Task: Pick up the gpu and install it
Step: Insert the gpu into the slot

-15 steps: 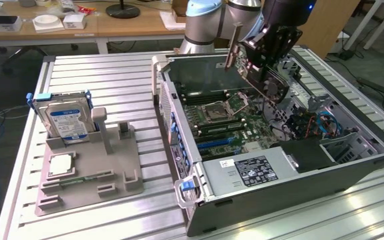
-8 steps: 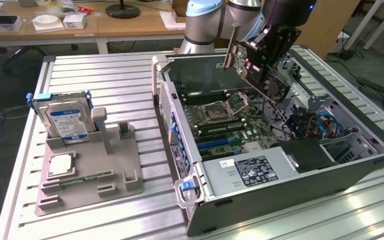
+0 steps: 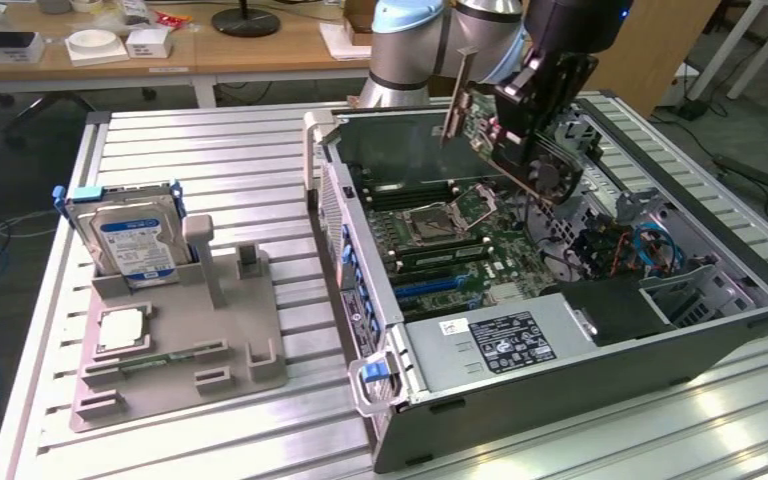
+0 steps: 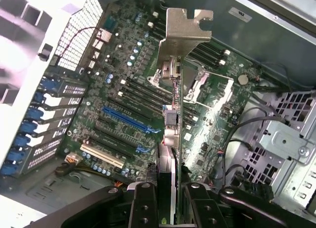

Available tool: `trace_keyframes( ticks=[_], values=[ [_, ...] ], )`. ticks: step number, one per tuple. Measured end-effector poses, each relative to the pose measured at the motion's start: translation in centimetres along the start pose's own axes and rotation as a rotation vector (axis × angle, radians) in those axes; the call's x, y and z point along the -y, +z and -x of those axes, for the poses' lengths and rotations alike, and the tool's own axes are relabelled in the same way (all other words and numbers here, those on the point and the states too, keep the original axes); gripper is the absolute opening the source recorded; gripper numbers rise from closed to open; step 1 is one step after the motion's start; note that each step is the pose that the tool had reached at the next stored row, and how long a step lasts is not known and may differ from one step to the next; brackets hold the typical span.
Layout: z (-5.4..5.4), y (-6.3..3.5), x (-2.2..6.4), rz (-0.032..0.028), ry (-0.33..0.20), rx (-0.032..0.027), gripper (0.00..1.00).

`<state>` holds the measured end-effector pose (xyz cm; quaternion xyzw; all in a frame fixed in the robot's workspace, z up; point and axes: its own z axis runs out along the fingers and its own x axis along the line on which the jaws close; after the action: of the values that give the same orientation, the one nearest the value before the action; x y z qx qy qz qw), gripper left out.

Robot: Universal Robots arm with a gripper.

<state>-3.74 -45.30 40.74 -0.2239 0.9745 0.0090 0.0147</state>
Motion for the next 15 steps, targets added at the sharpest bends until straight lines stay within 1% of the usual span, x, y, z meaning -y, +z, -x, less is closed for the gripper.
trace_keyframes(
  ticks=[15],
  values=[
    [-0.07, 0.01, 0.14, 0.0040, -0.092, -0.0005, 0.27]
  ],
)
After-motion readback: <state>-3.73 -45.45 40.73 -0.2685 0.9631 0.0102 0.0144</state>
